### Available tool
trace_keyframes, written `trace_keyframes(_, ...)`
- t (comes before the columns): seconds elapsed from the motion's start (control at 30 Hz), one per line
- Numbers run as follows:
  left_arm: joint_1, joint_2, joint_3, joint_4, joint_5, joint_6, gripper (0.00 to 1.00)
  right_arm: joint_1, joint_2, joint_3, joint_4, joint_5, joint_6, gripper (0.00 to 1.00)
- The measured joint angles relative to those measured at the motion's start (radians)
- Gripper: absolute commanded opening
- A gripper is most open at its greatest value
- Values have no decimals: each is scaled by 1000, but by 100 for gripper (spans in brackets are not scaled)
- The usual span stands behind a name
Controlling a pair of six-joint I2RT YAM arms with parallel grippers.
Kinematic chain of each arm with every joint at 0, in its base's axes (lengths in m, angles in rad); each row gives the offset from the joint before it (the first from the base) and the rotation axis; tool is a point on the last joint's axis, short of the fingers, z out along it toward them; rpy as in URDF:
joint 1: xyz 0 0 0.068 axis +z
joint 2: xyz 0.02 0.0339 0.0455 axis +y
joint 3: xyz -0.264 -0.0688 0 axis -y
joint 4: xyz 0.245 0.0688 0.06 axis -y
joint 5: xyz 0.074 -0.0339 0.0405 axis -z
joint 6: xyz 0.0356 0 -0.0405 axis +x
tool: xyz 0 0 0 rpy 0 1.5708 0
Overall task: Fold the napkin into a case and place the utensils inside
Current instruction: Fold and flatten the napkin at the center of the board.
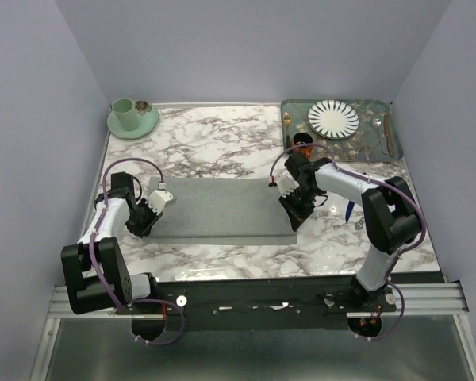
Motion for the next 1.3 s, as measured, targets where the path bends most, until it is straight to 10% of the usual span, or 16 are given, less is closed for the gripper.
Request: trace_keyframes(1.3, 2, -8, 14, 44, -22, -16, 9, 37, 0, 36, -21, -3, 18, 1)
